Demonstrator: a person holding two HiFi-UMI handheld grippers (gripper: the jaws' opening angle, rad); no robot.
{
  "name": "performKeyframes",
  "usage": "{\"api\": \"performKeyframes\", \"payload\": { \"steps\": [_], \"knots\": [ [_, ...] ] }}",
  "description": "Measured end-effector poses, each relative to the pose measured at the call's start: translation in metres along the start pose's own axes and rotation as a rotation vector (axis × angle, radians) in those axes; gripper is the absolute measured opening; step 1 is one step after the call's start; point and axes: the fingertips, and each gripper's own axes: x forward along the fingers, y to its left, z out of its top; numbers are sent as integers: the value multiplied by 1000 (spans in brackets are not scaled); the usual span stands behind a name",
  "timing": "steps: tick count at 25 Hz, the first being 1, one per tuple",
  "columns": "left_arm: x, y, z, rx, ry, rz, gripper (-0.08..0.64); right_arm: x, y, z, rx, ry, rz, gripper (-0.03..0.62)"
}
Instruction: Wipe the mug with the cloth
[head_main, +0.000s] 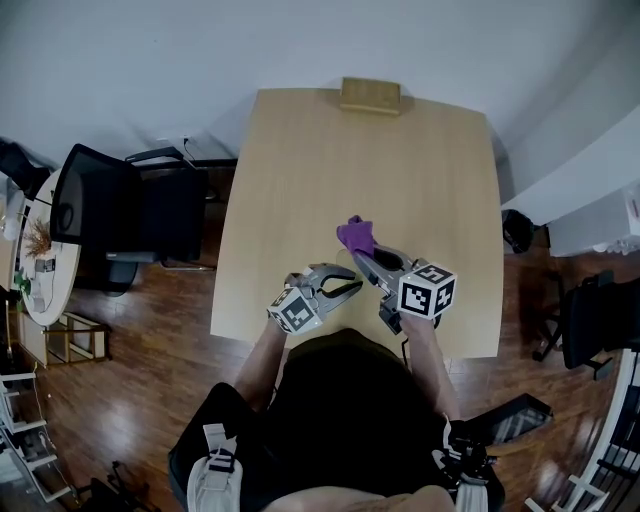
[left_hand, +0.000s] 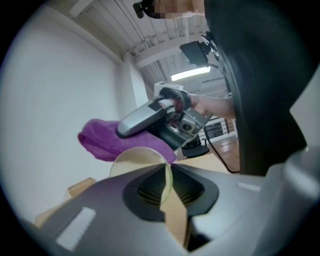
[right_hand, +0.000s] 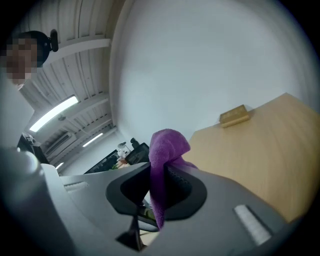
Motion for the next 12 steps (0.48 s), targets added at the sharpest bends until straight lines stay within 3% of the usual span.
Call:
{"api": "performKeyframes", "payload": {
  "steps": [2, 4, 5, 7, 9, 10, 12],
  "knots": [
    [3, -1, -3, 7, 27, -3, 69, 11, 24, -6, -26, 43, 72, 61],
    [5, 5, -7, -61, 18, 28, 53, 16, 48, -11, -44, 59, 163, 61],
    [4, 13, -6, -143, -17, 56, 43, 15, 58, -10, -43, 41, 208, 61],
    [-5, 36, 6, -398, -144, 111, 42, 6, 61, 3, -33, -52, 233, 61],
    [-20, 64, 21, -667, -305, 161, 42, -16, 36, 29, -14, -199, 137, 61],
    [-26, 74, 26, -749, -362, 180, 43, -30, 17, 43, 6, -277, 63, 61],
    [-31, 79, 34, -763, -379, 198, 41, -58, -18, 64, 44, -393, -76, 61]
  ]
}}
